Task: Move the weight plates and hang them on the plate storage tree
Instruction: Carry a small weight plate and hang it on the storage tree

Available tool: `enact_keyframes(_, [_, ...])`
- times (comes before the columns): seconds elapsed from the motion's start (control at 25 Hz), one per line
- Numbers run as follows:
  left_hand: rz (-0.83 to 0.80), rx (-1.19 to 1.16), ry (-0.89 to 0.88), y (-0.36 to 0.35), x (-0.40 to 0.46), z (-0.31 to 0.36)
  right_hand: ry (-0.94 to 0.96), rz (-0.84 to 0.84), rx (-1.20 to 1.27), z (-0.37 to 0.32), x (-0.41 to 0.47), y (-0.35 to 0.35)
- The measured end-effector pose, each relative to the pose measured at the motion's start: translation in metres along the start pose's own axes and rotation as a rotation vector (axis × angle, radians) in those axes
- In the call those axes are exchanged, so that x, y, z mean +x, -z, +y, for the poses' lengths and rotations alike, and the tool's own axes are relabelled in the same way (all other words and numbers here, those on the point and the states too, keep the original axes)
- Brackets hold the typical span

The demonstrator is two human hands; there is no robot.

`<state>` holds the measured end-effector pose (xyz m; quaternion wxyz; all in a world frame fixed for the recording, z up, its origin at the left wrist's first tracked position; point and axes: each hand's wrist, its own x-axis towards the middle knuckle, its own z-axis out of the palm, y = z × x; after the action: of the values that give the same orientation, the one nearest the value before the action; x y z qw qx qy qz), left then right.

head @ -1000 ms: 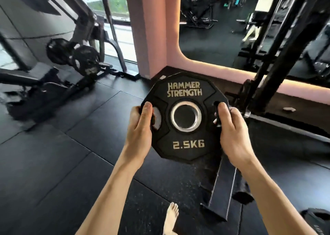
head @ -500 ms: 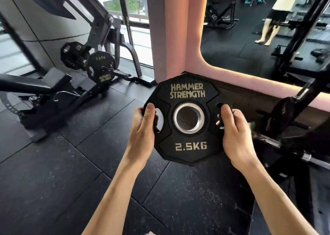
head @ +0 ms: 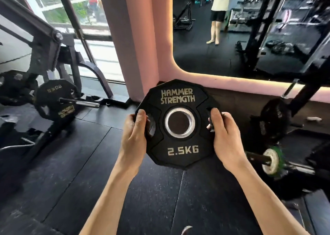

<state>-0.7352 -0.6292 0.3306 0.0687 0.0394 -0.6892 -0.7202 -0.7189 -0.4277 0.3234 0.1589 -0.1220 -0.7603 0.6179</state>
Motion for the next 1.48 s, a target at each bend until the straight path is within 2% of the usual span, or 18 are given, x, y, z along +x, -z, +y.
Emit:
enact_keyframes(0.36, [-0.108, -0.028, -0.052, -0.051, 0.258, -0.025, -0.003, 0.137, 0.035, 0.01, 0.217, -0.088])
enact_keyframes(0.64, [-0.199, 0.012, -0.158, -0.109, 0.439, -0.024, 0.019, 0.166, 0.039, -0.004, 0.386, -0.122])
enact_keyframes(0.84, [-0.249, -0.033, -0.129, -0.159, 0.556, -0.031, 0.051, 0.226, 0.037, 0.0, 0.502, -0.147])
enact_keyframes(0.96, [-0.31, -0.078, -0.107, -0.189, 0.645, -0.039, 0.059, 0.305, 0.023, 0.009, 0.582, -0.17])
enact_keyframes(1.16, [-0.505, -0.055, -0.115, -0.248, 0.782, -0.031, 0.052, 0.445, 0.011, 0.006, 0.7, -0.19])
enact_keyframes(1.32, [-0.611, -0.076, -0.083, -0.323, 0.862, -0.022, 0.038, 0.616, -0.043, 0.004, 0.776, -0.176])
enact_keyframes(1.48, [-0.762, -0.134, -0.087, -0.411, 0.898, -0.015, 0.056, 0.814, -0.16, 0.005, 0.828, -0.134])
